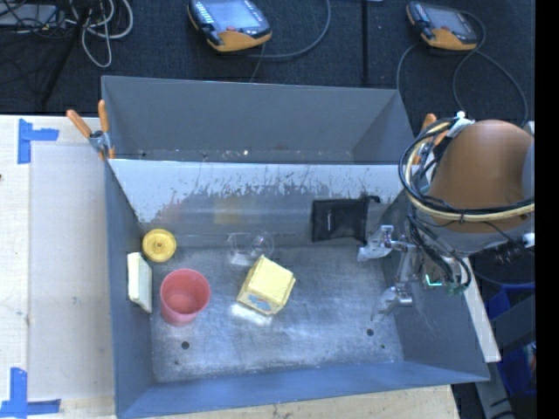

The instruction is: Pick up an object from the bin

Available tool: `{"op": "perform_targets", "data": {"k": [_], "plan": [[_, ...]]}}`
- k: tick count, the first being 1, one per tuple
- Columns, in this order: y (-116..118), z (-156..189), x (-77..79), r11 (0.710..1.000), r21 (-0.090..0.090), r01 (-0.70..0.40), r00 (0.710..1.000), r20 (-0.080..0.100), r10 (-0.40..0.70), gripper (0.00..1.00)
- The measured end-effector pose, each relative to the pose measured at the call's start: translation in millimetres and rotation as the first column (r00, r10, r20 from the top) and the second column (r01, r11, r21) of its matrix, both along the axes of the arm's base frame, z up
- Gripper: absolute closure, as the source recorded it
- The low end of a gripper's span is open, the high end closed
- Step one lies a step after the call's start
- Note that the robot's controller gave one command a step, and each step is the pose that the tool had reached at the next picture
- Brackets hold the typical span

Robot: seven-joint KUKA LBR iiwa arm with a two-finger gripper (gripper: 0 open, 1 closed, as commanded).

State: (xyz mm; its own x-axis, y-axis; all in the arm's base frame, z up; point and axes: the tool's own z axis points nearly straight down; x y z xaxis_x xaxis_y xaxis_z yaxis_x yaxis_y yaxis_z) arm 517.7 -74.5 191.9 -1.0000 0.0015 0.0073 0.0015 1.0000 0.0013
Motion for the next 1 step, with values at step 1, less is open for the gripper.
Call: {"op": "perform_targets", "data": {"k": [1], "plan": [[-0.1, 1.7, 0.7, 1.000, -0.001, 0.000, 1.000, 0.003, 0.000, 0.00]]}}
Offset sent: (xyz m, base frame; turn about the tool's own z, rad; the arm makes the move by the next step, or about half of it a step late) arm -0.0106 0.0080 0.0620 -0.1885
